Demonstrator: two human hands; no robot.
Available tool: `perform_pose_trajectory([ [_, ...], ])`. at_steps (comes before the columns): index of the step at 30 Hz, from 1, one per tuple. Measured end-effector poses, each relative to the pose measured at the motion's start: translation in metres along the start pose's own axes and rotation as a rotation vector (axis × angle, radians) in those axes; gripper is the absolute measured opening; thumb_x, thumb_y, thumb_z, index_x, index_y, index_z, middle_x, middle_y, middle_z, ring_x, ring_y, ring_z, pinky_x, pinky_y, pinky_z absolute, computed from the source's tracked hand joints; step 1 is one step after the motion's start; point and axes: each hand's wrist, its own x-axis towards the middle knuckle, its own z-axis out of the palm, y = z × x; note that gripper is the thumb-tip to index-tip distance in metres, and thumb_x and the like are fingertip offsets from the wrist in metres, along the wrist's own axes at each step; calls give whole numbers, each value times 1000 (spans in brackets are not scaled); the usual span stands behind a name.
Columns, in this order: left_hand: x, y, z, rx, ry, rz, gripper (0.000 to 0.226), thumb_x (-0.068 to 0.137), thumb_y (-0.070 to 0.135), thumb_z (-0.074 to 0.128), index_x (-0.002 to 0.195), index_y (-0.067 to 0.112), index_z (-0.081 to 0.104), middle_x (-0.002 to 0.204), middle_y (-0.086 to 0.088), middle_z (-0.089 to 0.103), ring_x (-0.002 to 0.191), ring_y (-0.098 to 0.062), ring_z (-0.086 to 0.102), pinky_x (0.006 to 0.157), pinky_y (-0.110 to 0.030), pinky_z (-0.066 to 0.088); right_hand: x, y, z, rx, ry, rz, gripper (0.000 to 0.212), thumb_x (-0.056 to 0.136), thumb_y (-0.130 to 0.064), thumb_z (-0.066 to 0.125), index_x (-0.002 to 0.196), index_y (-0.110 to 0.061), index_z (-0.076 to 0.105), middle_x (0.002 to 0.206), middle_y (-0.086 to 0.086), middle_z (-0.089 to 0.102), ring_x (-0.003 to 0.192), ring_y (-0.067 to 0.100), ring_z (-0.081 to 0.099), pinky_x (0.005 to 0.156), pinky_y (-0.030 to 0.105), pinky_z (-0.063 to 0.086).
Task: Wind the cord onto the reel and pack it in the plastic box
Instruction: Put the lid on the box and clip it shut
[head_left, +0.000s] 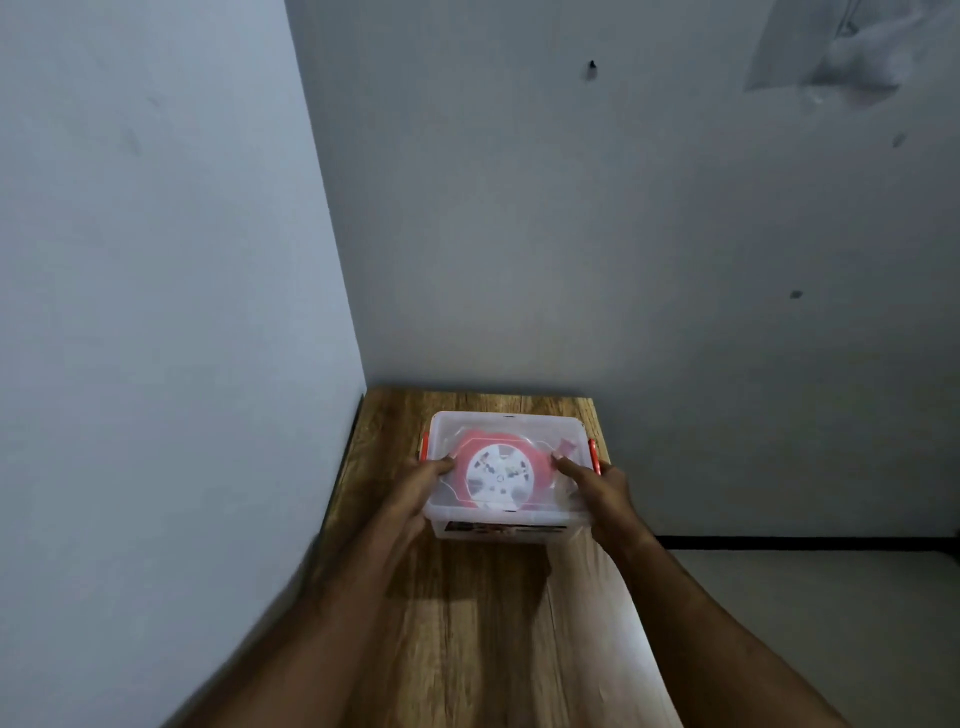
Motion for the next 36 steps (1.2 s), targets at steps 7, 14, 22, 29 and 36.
perform_pose_trajectory([
  [7, 46, 47, 1, 21, 34, 41, 41, 97, 21, 70, 130, 3, 55, 114, -8, 62, 88, -20, 61, 68, -29, 50, 64, -26, 34, -38, -2, -9, 50, 76, -32, 89, 117, -10, 71, 104, 8, 78, 88, 29, 77, 79, 51, 63],
  [14, 119, 62, -1, 58, 60, 13, 37, 96, 24, 70, 124, 2, 59, 124, -16, 67, 98, -27, 64, 67, -31, 50, 125, -29, 58, -62, -43, 6, 60, 74, -40, 87, 122, -10, 67, 107, 9, 77, 90, 30, 77, 81, 54, 62],
  [22, 171, 70, 5, -1, 28, -33, 42, 95, 19, 70, 129, -2, 59, 128, -25, 67, 82, -25, 66, 69, -34, 55, 172, -15, 71, -113, -40, -7, 87, 55, -63, 90, 123, -13, 67, 109, 8, 77, 93, 30, 76, 82, 54, 62],
  [29, 166, 70, 10, 304, 181, 165, 45, 92, 42, 73, 121, 10, 60, 117, -7, 70, 81, -14, 65, 62, -20, 48, 179, -15, 75, -334, 50, -46, 99, 62, -74, 79, 135, -13, 55, 126, 10, 69, 108, 29, 71, 87, 47, 62],
  [36, 153, 52, 29, 1328, 268, 915, 76, 102, 46, 47, 161, 7, 22, 168, -15, 26, 155, -32, 27, 127, -46, 25, 139, -21, 115, -1301, 47, -686, 73, 105, -52, 18, 159, -3, 18, 166, 25, 11, 155, 41, 9, 124, 58, 17],
])
